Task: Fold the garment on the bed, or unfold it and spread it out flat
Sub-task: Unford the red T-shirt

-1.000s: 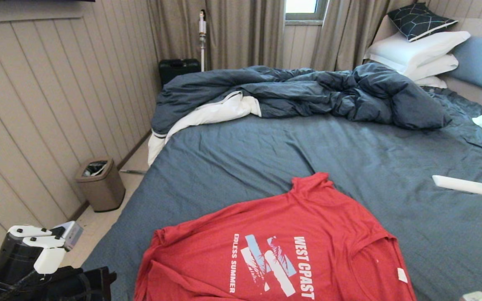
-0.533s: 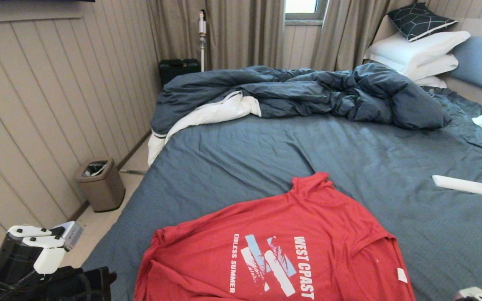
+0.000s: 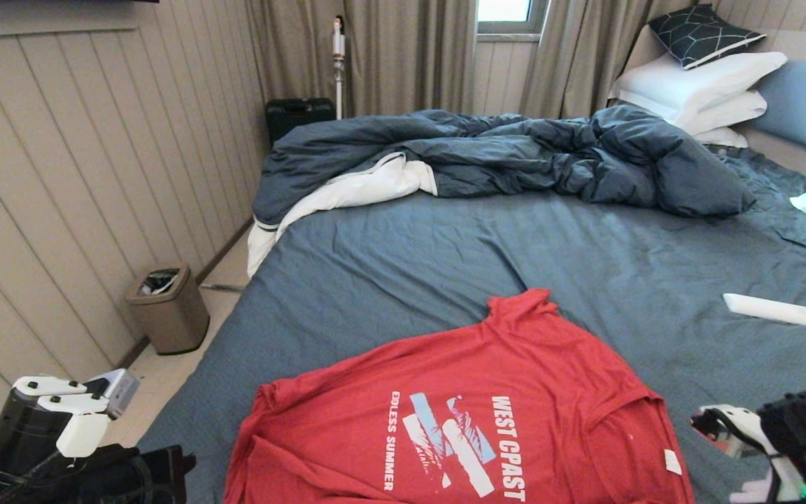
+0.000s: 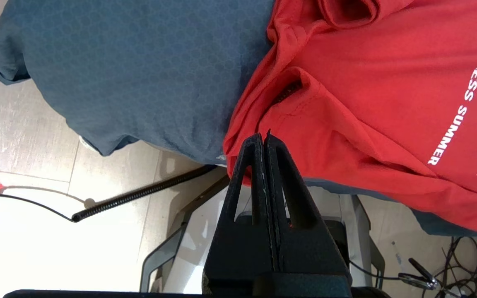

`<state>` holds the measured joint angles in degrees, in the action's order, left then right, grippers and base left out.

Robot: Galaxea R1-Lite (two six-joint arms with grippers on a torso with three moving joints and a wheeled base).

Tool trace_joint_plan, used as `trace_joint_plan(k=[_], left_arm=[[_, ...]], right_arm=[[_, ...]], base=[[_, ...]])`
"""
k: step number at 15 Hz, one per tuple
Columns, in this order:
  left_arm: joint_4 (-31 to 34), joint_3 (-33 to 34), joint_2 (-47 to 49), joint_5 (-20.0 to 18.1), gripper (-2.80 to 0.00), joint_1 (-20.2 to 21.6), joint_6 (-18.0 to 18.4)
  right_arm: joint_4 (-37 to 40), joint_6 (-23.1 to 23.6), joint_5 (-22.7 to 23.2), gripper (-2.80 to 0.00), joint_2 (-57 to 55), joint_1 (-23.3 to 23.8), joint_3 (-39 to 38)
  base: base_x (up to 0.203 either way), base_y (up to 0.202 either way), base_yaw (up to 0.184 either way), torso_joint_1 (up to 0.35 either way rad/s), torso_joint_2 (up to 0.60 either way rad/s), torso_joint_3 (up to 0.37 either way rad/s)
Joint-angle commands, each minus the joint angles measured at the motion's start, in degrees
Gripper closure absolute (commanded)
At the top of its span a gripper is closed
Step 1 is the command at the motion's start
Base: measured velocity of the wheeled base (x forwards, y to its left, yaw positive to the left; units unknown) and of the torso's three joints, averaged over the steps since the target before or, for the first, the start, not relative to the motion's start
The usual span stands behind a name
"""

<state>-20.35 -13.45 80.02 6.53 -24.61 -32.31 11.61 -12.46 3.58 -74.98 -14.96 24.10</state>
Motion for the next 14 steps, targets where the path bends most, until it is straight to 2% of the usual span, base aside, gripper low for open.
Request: trace_joint_plan(k=[1,9,10,14], left_arm=[[-0.1,0.0,0.0,0.1,0.00,0.0,-0.2],[0.0,0.1,-0.5,0.1,0.00,-0.1,-0.2],[0.0,0.1,-0.5,0.1,0.00,-0.1,-0.2],[0.0,0.1,-0.5,0.1,0.00,-0.1,-0.2]], right_arm=[[0.2,-0.2,0.1,0.00,-5.3,-0.4,3.1],[0.0,-0.3,0.6,0.00,-6.7,-0.5,3.0],[0.0,0.0,0.6,-2.80,-7.1,-0.6,2.8],[0.2,0.2,1.7,-2.80,-8.3,-0.6,4.4]], base=[[0.000,0.000,0.000,0.000,0.00,0.000],[0.000,0.000,0.000,0.000,0.00,0.000],[0.000,0.000,0.000,0.000,0.00,0.000],[0.000,0.000,0.000,0.000,0.00,0.000]])
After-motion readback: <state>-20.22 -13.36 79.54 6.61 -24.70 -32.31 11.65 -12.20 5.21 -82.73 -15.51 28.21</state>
